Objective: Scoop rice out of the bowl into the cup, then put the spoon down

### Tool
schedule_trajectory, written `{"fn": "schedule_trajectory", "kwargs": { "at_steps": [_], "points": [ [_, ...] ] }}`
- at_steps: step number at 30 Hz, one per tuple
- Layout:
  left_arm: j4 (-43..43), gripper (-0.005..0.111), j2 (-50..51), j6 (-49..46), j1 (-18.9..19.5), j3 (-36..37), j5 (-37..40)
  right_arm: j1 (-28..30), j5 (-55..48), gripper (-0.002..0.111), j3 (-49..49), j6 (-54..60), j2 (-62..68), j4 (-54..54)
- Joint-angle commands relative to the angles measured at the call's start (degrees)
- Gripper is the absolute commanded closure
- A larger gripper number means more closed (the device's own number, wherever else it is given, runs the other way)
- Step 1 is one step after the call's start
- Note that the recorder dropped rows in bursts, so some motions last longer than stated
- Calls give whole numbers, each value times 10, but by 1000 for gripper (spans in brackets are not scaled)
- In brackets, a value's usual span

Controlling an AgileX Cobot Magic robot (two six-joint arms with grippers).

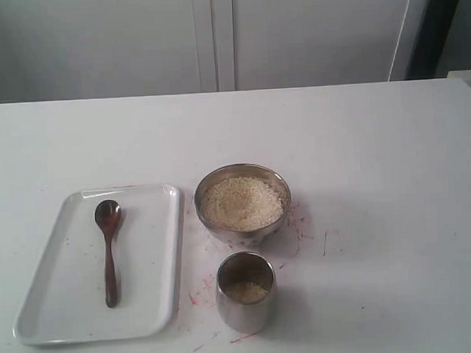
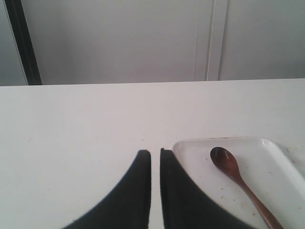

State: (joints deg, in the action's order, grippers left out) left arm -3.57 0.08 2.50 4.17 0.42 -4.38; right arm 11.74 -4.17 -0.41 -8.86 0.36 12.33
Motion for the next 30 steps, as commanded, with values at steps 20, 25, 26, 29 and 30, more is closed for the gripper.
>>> {"fn": "schedule_trajectory", "kwargs": {
  "at_steps": [20,25,26,29,30],
  "points": [
    [-3,92,-1,3,-3,-4,-2,2,15,108,4,-8,-4,-4],
    [-3,92,-1,3,-3,-4,-2,2,12,108,4,-7,-4,-4],
    [-3,92,-1,3,-3,-4,-2,2,12,108,4,-4,-4,-4],
    [-3,92,-1,3,-3,-4,-2,2,12,108,4,-4,-4,-4],
    [-3,92,-1,3,-3,-4,-2,2,12,108,4,-4,-4,-4]
  ]
}}
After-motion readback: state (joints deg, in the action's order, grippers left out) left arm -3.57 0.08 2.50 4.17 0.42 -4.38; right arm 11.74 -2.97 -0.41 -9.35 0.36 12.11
